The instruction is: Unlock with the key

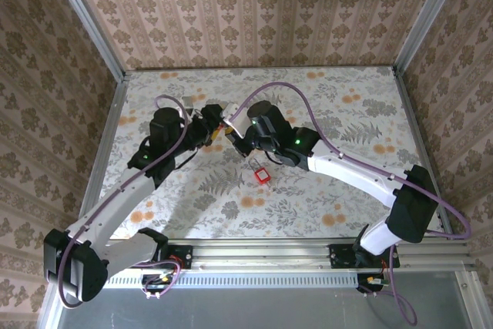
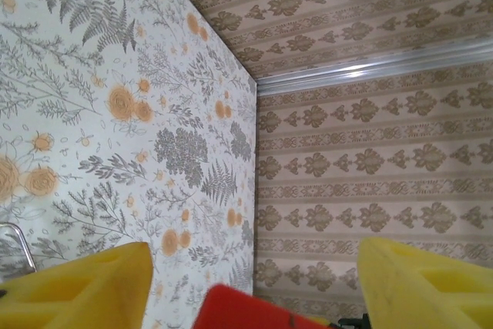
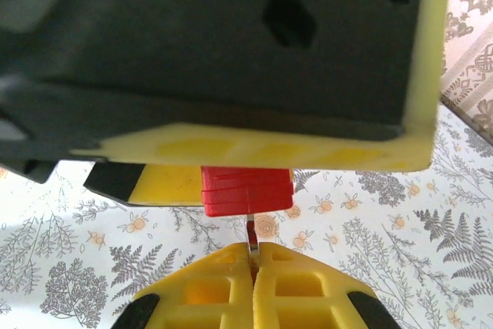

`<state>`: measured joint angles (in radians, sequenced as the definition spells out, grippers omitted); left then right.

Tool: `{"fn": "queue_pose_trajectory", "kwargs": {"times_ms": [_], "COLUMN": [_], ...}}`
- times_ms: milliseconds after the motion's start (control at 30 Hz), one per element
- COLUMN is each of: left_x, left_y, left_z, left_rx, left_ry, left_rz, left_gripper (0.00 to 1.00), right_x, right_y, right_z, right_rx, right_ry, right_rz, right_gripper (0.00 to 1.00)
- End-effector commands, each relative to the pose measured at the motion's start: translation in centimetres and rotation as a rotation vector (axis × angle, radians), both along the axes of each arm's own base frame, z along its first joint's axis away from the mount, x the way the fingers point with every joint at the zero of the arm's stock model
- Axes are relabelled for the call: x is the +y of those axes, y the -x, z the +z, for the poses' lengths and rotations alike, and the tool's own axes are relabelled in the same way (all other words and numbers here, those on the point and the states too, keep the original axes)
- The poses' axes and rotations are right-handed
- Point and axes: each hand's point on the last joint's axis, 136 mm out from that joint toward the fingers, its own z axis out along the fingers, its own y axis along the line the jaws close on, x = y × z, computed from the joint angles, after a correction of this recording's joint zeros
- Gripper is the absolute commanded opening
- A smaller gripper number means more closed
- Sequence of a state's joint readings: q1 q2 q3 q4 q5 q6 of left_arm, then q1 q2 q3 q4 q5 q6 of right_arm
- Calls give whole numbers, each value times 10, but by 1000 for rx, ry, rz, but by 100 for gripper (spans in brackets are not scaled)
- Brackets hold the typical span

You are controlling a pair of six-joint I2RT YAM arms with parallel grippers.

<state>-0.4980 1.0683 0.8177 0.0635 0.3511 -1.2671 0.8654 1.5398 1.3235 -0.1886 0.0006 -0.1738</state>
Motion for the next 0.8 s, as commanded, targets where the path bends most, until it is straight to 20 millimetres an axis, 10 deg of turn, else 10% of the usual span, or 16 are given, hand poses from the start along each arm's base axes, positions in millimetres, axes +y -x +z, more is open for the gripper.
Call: {"fn": "queue_pose_trajectory", "kwargs": {"times_ms": [0, 400, 767], "left_x": [1, -5, -20], "left_y": [-4, -4, 10], "left_z": [-3, 3, 32], "left_rx": [-15, -57, -281], "left_ry": [7, 13, 18], "left_rz": [22, 3, -82], "left_gripper": [63, 1, 0], "right_x": [7, 17, 2], "right_y": [-1, 6, -2], "right_z": [19, 21, 62], "right_rx": [-36, 8, 334], "right_ry": [-24, -69, -480], "right_rz": [9, 43, 244], "right_gripper": [0, 0, 0]}}
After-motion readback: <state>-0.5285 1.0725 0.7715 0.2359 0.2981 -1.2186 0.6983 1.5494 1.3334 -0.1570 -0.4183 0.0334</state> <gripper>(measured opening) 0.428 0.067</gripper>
